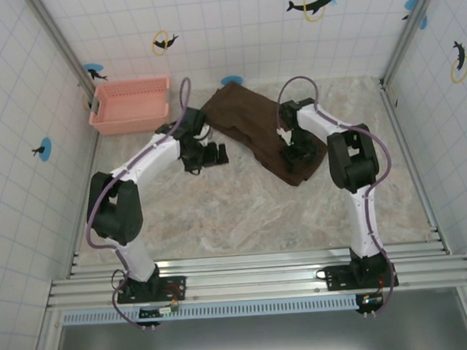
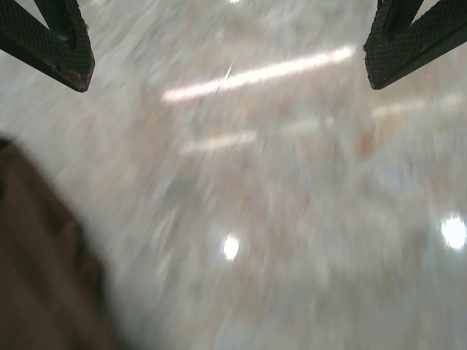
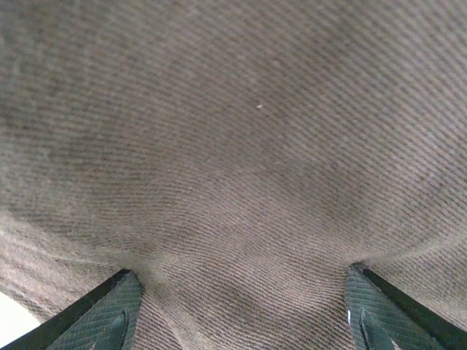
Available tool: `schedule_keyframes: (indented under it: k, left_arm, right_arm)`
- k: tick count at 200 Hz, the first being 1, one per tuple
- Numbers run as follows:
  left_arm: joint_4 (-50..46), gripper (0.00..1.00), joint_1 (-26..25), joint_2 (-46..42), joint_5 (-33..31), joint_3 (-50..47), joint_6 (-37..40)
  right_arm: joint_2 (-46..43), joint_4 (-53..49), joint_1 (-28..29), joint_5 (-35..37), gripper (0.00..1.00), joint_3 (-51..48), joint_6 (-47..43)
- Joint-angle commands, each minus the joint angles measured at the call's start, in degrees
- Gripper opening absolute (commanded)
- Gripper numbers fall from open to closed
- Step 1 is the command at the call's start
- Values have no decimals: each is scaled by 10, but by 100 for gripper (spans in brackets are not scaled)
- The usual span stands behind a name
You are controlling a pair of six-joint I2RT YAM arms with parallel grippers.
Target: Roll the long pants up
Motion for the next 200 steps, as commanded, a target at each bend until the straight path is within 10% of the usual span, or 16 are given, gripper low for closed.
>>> schedule_keyframes:
  k: [1, 60, 144, 200]
  left_arm:
    - [2, 98, -43, -115, -45, -91, -3]
    - [84, 98, -49, -226, -14, -182, -10]
    - [57, 92, -45, -127, 65, -117, 37]
    - [44, 85, -39, -99, -67, -78, 58]
  right_arm:
    - [-3, 0, 38, -43, 75, -37, 41]
    - [12, 13, 121, -202, 74, -38, 202]
    - [60, 52, 167, -353, 74, 170, 373]
    - [-95, 18, 67, -243, 75, 72, 143]
